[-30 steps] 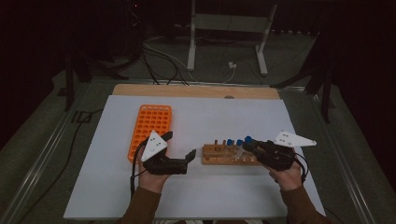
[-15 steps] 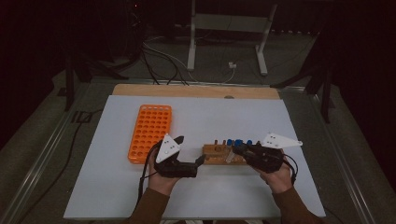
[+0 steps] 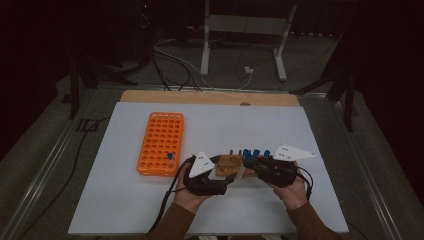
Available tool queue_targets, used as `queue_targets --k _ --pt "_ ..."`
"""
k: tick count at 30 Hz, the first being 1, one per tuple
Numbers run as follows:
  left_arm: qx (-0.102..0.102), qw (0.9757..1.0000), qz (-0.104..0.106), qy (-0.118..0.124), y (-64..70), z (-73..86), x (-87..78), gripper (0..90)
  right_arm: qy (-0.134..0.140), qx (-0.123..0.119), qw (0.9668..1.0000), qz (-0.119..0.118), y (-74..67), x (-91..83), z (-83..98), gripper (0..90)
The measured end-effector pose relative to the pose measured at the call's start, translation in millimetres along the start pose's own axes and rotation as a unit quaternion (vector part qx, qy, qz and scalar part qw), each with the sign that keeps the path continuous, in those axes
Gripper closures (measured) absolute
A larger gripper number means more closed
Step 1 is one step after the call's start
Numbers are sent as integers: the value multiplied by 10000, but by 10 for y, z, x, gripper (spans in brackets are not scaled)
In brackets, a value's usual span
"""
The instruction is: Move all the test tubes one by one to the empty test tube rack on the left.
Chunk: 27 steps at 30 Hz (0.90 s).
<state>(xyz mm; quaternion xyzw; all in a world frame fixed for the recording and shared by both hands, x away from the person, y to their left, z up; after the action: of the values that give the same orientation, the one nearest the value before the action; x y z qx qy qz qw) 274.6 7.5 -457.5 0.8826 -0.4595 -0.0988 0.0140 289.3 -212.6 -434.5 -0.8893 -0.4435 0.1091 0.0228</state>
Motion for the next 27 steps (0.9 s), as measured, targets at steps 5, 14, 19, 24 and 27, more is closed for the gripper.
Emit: queue_targets --k 5,14,19,24,27 --pt "39 9998 171 14 60 24 105 480 -33 10 10000 -69 -29 29 19 766" --pt "179 9996 218 -86 106 36 222 678 -45 25 9998 -170 -62 48 28 766" --pt "182 9995 245 -112 98 52 247 748 -40 34 9997 -231 -77 54 29 766" --pt "207 9994 242 -119 96 55 246 780 -58 -3 9996 -264 -78 57 32 759" --pt "178 9996 192 -127 80 64 246 781 -29 50 9997 -238 -65 55 29 692"
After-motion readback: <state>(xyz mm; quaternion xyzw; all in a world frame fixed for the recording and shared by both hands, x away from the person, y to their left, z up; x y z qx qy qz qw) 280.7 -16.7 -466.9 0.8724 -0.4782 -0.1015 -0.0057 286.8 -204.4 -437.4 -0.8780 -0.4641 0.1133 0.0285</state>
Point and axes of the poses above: each handheld gripper's, and its own axes: x roughly forward along the jaws, z roughly out of its underside, y roughly to its right, the point moved 2 cm from there along x, roughly forward along the jaws, and after that the axes turned 14 degrees about y, right-handed, at the moved point
